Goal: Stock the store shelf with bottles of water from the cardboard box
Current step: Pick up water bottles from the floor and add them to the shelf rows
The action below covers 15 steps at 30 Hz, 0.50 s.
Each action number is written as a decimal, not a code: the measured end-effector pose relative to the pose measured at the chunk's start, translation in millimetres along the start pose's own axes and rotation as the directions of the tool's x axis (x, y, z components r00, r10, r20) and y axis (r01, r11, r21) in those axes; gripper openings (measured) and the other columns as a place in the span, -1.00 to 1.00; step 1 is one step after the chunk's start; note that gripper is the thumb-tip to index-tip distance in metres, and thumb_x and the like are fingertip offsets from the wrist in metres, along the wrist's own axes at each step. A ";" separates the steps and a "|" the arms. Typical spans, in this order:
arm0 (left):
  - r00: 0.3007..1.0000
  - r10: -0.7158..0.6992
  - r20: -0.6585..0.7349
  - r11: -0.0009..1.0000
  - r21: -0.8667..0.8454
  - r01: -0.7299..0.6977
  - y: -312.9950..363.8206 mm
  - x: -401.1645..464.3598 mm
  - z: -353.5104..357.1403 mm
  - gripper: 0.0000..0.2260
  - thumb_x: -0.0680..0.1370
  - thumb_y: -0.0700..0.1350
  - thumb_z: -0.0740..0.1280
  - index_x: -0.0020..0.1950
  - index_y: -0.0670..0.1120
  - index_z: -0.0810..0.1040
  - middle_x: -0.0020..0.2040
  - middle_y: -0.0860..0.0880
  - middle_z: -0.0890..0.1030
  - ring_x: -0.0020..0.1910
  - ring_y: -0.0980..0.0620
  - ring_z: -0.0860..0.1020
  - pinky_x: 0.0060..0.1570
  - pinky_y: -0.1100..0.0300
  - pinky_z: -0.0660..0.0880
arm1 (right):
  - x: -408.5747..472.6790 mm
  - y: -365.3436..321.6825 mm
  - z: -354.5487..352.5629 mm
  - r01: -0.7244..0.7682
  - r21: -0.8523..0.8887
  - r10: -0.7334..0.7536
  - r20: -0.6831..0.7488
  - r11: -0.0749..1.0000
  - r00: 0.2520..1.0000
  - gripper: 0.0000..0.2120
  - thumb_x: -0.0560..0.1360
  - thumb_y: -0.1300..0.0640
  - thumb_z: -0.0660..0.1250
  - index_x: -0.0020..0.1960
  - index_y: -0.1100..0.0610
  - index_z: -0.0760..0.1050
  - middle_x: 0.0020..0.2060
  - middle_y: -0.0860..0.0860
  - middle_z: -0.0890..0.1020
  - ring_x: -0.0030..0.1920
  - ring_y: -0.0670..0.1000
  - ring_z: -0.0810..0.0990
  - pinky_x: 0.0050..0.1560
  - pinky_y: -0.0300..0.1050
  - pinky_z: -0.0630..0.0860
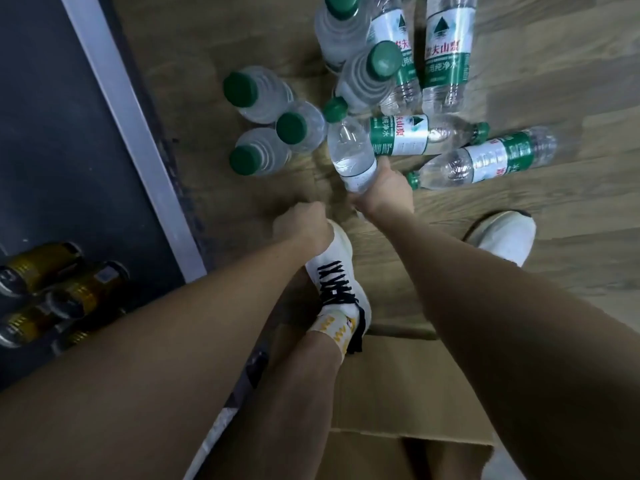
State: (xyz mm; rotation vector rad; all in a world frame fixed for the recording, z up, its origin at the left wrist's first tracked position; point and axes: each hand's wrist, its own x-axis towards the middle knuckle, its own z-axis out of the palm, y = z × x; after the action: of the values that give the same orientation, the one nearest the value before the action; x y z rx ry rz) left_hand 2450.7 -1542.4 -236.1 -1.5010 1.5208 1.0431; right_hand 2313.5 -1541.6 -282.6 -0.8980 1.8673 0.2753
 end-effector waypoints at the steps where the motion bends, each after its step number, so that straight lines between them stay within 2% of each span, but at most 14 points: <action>1: 1.000 -0.004 -0.005 1.000 0.014 0.004 -2.0 0.7 1.2 -0.86 0.60 -0.10 0.19 0.06 -0.06 0.52 0.06 -0.11 0.60 0.03 -0.14 0.57 -0.15 0.10 0.41 | 2.5 0.6 0.7 0.010 0.001 -0.010 -0.004 1.000 1.000 -0.42 0.39 0.04 0.52 0.27 0.16 0.33 0.13 0.17 0.59 0.16 0.19 0.57 0.02 -0.05 0.45; 3: 1.000 -0.005 -0.009 1.000 0.024 0.005 -5.1 -6.7 0.0 -0.85 0.60 -0.11 0.18 0.07 -0.05 0.51 0.07 -0.10 0.59 0.04 -0.13 0.56 -0.14 0.10 0.39 | -5.4 1.7 0.1 -0.005 0.013 0.005 0.026 1.000 1.000 -0.39 0.38 0.01 0.54 0.29 0.17 0.34 0.09 0.14 0.62 0.14 0.17 0.59 -0.02 -0.10 0.45; 6: 1.000 -0.009 0.005 1.000 0.000 0.009 -5.8 -34.8 -6.8 -0.86 0.60 -0.12 0.18 0.09 -0.06 0.50 0.12 -0.11 0.58 0.07 -0.13 0.55 -0.15 0.08 0.37 | -44.1 3.4 -10.2 -0.014 0.076 0.008 0.076 0.997 0.997 -0.29 0.35 -0.01 0.56 0.37 0.17 0.33 0.12 0.11 0.62 0.15 0.13 0.59 0.08 -0.08 0.52; 10: 1.000 -0.030 -0.010 0.998 -0.061 0.029 6.7 -86.0 -35.1 -0.80 0.58 -0.07 0.20 0.15 -0.08 0.51 0.17 -0.15 0.57 0.13 -0.19 0.54 -0.11 0.08 0.38 | -110.2 -1.3 -49.6 -0.009 0.196 -0.005 0.067 0.981 0.998 -0.42 0.31 0.08 0.56 0.24 0.11 0.39 0.06 0.06 0.62 0.05 0.08 0.58 0.02 -0.09 0.52; 15: 0.999 -0.047 -0.027 0.982 -0.185 0.041 27.9 -165.9 -87.7 -0.93 0.51 -0.10 0.22 -0.08 -0.05 0.48 0.09 -0.18 0.60 0.07 -0.24 0.55 0.00 -0.01 0.53 | -199.1 -25.0 -121.8 0.084 0.239 -0.089 0.010 0.967 0.996 -0.43 0.27 0.11 0.54 0.20 0.12 0.41 -0.02 0.09 0.66 0.00 0.14 0.61 0.02 0.03 0.56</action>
State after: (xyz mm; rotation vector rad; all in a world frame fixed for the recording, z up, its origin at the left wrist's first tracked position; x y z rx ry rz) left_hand 2431.8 -1558.6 -48.0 -1.6771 1.4370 1.1666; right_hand 2290.5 -1534.3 -49.2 -0.8054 1.7920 0.0048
